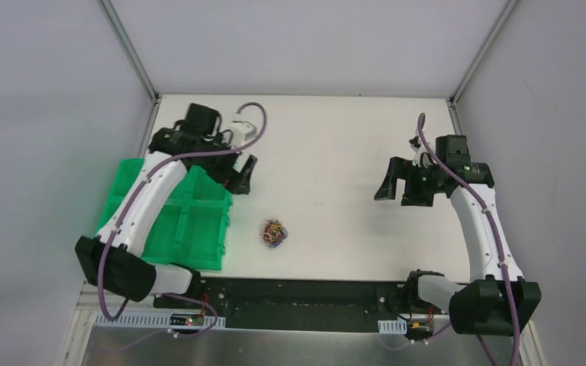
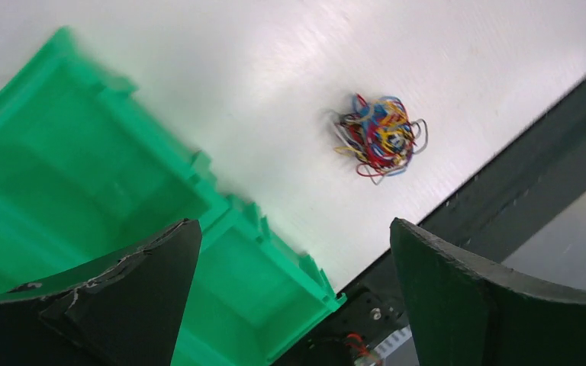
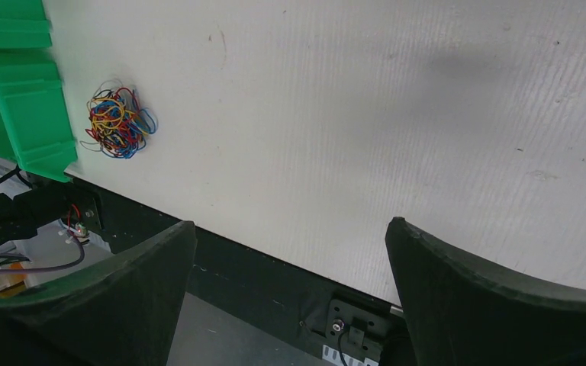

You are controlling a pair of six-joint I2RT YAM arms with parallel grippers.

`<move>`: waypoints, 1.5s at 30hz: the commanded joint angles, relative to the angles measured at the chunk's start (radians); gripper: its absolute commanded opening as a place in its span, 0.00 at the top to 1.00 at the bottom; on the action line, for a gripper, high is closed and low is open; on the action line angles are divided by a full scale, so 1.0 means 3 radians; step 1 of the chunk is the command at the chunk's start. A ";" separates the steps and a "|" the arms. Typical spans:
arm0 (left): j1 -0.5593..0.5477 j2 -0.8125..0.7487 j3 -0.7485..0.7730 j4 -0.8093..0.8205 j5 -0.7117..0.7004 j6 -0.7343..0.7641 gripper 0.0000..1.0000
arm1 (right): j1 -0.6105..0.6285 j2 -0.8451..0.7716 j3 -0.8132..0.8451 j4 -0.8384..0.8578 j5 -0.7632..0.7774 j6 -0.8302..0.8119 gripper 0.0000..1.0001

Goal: Untangle the cables

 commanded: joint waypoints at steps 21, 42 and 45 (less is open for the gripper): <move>-0.1258 0.1610 -0.0663 0.0498 0.0695 -0.0035 0.39 | 0.0017 0.0219 -0.0084 0.0077 -0.0097 0.0128 0.01; -0.1872 0.0772 0.0607 0.0614 -0.0332 0.0307 1.00 | 0.0002 0.0147 -0.0081 0.0089 0.0005 0.0146 0.01; -0.2288 0.0639 0.0409 0.0474 -0.0218 0.0459 1.00 | -0.0036 0.0170 -0.0035 0.0044 0.0013 0.0130 0.01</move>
